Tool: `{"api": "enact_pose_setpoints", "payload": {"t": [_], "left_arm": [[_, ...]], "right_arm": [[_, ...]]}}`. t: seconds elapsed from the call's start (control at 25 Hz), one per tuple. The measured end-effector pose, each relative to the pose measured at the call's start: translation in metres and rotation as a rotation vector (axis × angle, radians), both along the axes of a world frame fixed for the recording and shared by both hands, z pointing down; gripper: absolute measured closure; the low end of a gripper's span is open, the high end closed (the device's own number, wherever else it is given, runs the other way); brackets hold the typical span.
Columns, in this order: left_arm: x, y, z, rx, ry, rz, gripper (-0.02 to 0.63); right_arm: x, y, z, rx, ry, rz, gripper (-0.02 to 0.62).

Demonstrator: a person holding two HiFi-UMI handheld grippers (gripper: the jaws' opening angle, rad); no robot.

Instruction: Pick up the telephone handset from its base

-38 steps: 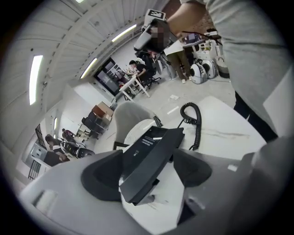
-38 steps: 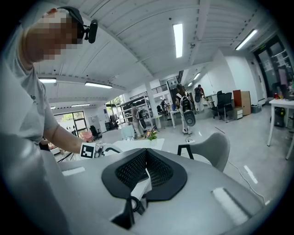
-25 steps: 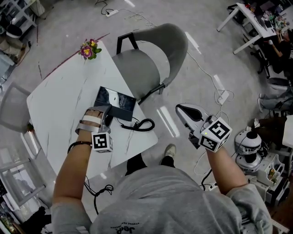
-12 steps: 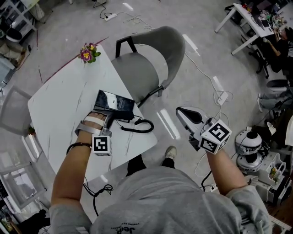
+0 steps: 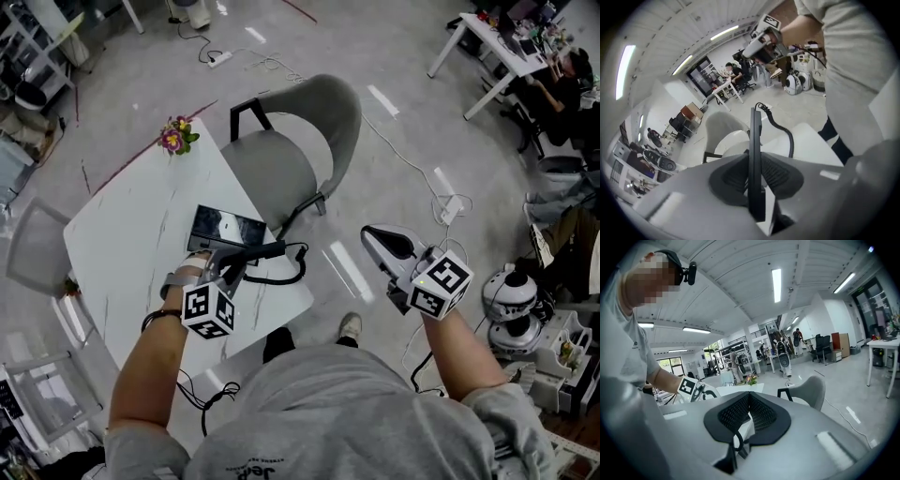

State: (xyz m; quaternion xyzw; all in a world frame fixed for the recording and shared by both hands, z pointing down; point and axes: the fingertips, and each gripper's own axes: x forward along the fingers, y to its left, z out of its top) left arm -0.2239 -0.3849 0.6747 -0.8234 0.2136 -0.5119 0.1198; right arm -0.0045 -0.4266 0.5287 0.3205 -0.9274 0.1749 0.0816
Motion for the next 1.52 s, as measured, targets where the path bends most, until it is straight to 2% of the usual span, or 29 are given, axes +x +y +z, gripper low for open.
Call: {"api": "enact_pose_setpoints", "payload": {"t": [0.28,0.6,0.72,0.84,1.08,1.24,1.36,1.52], "left_arm": [[0.056,0.002,-0.052,-0.178,0.283,-0.121,0.466],[0.12,0.006,-0.093,-0.488,0.643,-0.254,0.466],[0.143,0.002,-0.114,-0.563,0.76,-0.288,0.468],[0.166,-0.006,-0.141,-0.576,0.838,-0.283,0.466],[0.202,-0.028,-0.196,-0.499,0.953,-0.229,0.468],[0.221,-0.036,-0.218,-0.476,1.0,-0.195,0.468],[0.229,-0.043,-0.229,-0.493,1.045,-0.201,0.468],[0.229,-0.052,-0.245,-0.453,1.084,-0.213,0.468]], "right_arm": [[0.04,0.005,-0.03,0.038,-0.031,0.057,0.591],[0.092,0.02,-0.061,0.072,-0.071,0.125,0.591],[0.11,0.025,-0.072,0.089,-0.075,0.147,0.591],[0.129,0.027,-0.086,0.121,-0.082,0.173,0.591],[0.16,0.031,-0.115,0.188,-0.087,0.213,0.592],[0.174,0.034,-0.134,0.228,-0.089,0.232,0.591],[0.184,0.035,-0.143,0.252,-0.09,0.241,0.591],[0.19,0.038,-0.152,0.27,-0.09,0.243,0.591]]}}
